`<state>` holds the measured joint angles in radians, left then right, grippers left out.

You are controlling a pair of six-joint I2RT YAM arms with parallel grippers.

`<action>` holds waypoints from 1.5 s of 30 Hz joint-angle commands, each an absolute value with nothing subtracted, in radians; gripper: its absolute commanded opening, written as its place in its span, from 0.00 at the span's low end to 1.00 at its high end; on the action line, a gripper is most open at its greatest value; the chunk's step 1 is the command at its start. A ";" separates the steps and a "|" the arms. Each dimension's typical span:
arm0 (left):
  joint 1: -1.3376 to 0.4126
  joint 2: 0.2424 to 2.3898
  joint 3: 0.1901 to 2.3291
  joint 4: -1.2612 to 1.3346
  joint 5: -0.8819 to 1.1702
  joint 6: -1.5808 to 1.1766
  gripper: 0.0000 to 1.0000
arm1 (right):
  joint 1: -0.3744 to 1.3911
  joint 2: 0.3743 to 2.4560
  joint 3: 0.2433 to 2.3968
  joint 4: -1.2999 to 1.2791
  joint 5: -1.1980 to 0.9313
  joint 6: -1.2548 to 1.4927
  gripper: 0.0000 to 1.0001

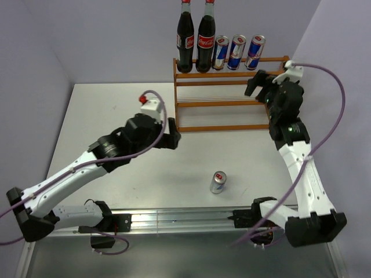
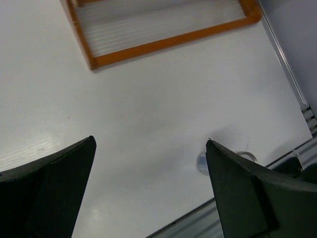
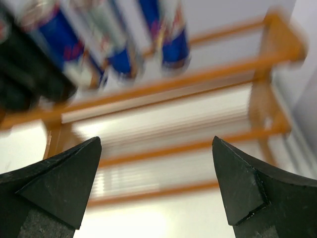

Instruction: Place and organize the beverage onto the shelf

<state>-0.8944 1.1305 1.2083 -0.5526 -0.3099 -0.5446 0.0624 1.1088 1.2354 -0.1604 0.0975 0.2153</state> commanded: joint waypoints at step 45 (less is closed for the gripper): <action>-1.411 1.913 1.657 -0.667 -0.489 -0.732 0.42 | 0.252 0.416 1.031 -0.666 0.031 0.298 0.96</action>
<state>-1.4052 1.8935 1.6272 -0.6720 -0.4793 -0.7277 0.2462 0.4213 1.0004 -0.6781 0.0692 0.3134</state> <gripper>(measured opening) 0.510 0.964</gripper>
